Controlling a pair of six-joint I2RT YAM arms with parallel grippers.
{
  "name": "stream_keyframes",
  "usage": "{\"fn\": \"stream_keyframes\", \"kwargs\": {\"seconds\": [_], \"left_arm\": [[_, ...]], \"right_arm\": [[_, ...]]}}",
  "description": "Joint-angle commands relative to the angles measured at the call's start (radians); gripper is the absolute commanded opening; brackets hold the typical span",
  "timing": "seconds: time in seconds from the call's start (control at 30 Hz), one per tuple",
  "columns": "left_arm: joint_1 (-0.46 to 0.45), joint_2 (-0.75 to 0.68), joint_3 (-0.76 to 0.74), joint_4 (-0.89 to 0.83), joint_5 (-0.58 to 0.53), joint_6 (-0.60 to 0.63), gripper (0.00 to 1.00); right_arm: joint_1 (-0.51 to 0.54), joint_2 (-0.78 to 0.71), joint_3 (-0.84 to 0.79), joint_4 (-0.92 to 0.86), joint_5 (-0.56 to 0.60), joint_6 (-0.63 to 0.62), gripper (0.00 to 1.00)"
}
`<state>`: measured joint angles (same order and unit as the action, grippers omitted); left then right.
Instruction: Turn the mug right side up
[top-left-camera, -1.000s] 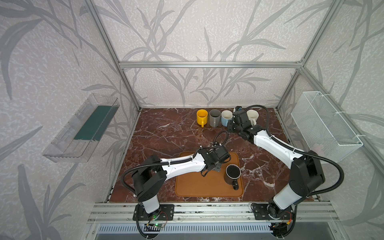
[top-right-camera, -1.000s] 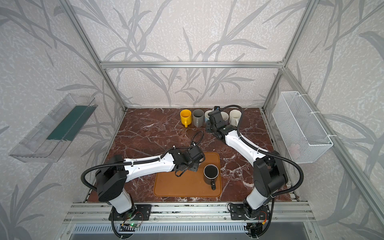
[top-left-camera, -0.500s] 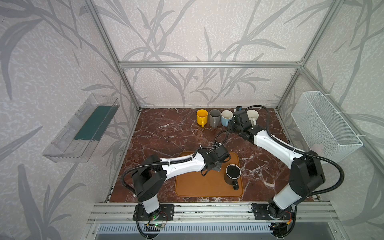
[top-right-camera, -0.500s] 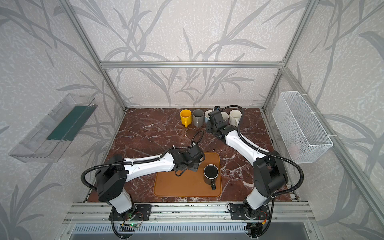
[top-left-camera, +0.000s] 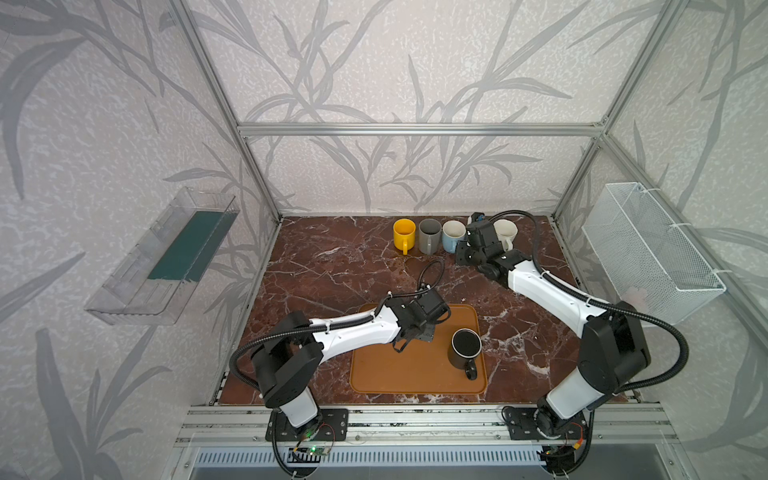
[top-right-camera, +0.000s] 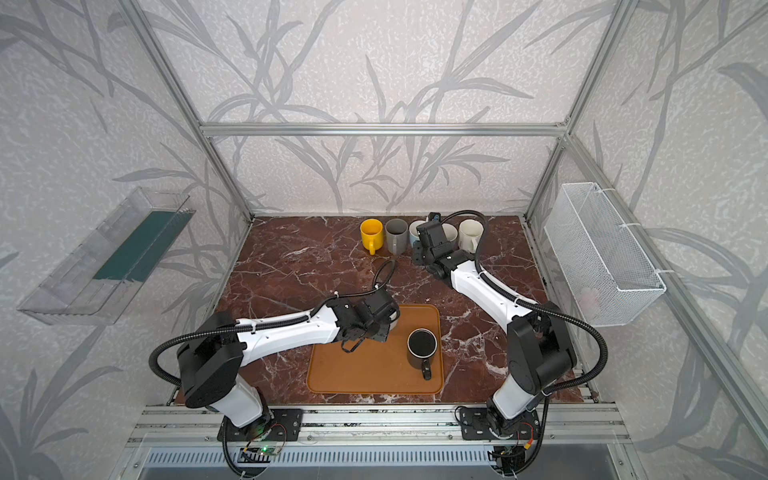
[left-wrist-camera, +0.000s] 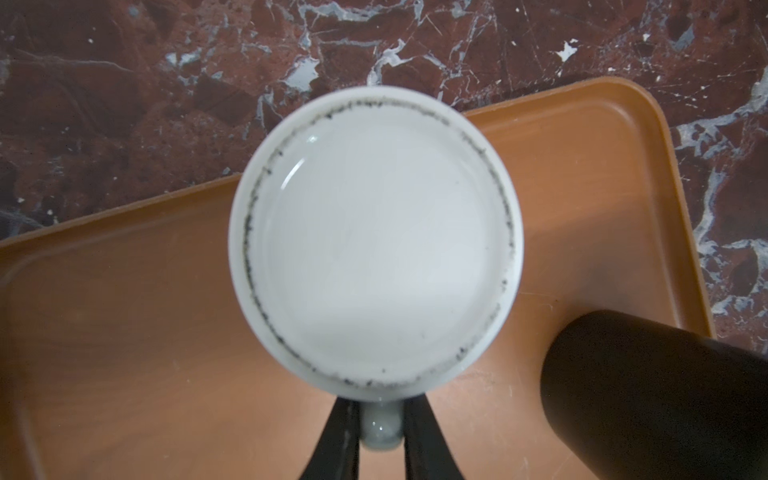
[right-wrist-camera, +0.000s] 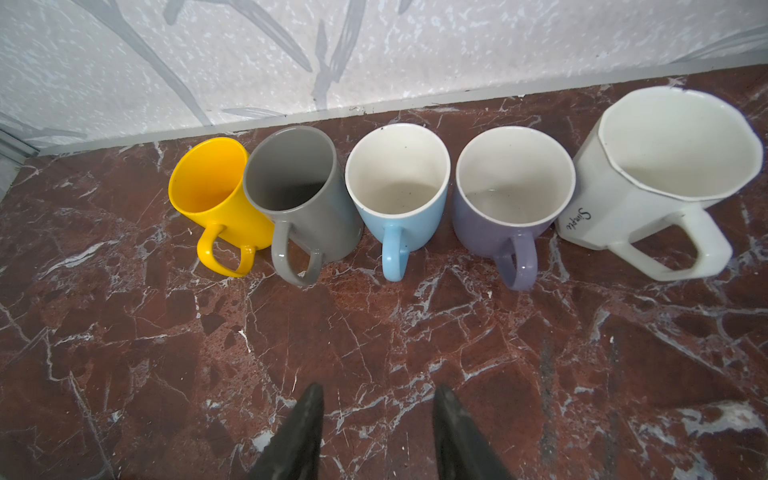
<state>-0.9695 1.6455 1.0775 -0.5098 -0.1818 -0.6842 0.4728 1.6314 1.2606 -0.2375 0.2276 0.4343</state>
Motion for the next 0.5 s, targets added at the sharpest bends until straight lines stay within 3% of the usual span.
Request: {"fn": "stream_keyframes", "kwargs": {"seconds": [0.0, 0.47], "left_arm": [[0.029, -0.029, -0.045, -0.051, -0.055, -0.027, 0.18], [0.091, -0.17, -0.211, -0.101, -0.103, -0.088, 0.18]], "right_arm": [[-0.005, -0.043, -0.003, 0.003, 0.008, 0.004, 0.44], [-0.004, -0.045, -0.003, 0.006, -0.007, 0.009, 0.44]]}}
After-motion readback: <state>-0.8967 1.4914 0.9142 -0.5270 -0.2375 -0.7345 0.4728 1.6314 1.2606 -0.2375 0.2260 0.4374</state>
